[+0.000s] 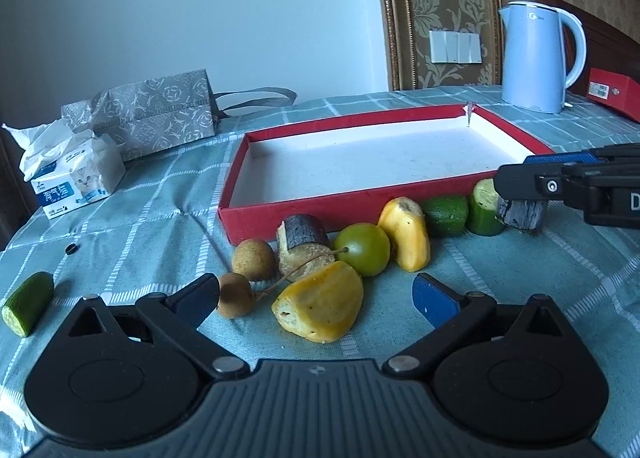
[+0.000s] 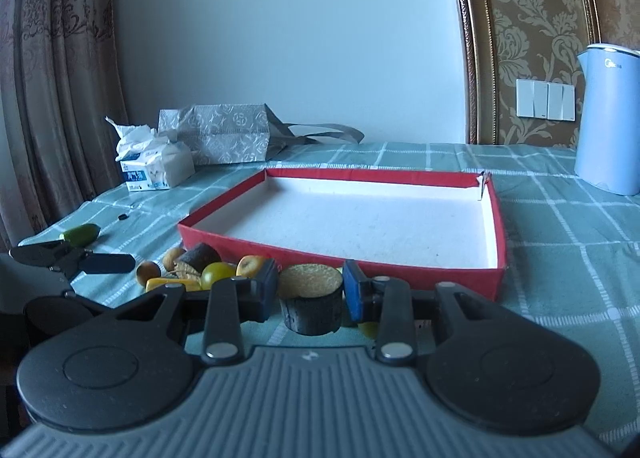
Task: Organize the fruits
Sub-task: 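Lift the sugarcane chunk with the right gripper and set it down beside the fruits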
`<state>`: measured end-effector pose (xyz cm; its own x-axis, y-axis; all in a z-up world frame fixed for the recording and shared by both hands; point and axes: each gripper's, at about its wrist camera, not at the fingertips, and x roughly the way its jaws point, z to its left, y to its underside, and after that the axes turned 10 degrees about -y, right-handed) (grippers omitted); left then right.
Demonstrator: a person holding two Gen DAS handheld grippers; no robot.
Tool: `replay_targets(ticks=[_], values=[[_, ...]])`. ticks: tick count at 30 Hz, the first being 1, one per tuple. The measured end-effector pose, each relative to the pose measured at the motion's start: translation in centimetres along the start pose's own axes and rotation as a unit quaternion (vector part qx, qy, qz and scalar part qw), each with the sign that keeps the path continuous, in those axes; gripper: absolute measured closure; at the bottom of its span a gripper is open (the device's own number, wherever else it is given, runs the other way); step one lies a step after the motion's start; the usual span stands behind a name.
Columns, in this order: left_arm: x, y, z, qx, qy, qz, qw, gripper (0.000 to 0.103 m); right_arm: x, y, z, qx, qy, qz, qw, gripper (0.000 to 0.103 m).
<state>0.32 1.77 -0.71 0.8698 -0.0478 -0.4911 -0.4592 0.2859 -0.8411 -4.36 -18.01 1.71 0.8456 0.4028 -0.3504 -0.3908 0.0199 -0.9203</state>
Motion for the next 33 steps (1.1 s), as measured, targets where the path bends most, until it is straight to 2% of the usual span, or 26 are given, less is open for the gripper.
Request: replay_targets(ticks=[9, 14, 15, 18, 23, 27, 33], values=[[0.4, 0.0, 0.8, -0.016, 0.017, 0.002, 0.9997, 0.000, -0.2, -0.1, -0.2, 0.005, -0.003, -0.006, 1.000, 0.070], [-0.3, 0.1, 0.9, -0.019, 0.003, -0.018, 0.9997, 0.010, -0.4, -0.3, -0.5, 0.015, -0.007, -0.007, 1.000, 0.070], [-0.5, 0.2, 0.7, -0.016, 0.005, -0.023, 0.9996, 0.010, -0.4, -0.2, -0.5, 0.016, -0.009, -0.008, 1.000, 0.070], [-0.8, 0.2, 0.2, -0.001, 0.016, -0.030, 0.9994, 0.019, -0.6, -0.4, -0.5, 0.018, -0.014, -0.012, 1.000, 0.070], [0.6, -0.1, -0.3, 0.018, 0.038, 0.011, 0.9990, 0.023, -0.9, -0.5, -0.5, 0.020, -0.020, -0.018, 0.999, 0.070], [0.7, 0.0, -0.4, 0.023, 0.043, 0.014, 0.9987, 0.025, -1.0, -0.6, -0.7, 0.025, -0.018, -0.021, 0.999, 0.069], [0.8, 0.0, -0.1, 0.015, 0.028, 0.014, 0.9994, 0.041, -1.1, -0.6, -0.8, 0.028, -0.018, -0.023, 0.999, 0.069]])
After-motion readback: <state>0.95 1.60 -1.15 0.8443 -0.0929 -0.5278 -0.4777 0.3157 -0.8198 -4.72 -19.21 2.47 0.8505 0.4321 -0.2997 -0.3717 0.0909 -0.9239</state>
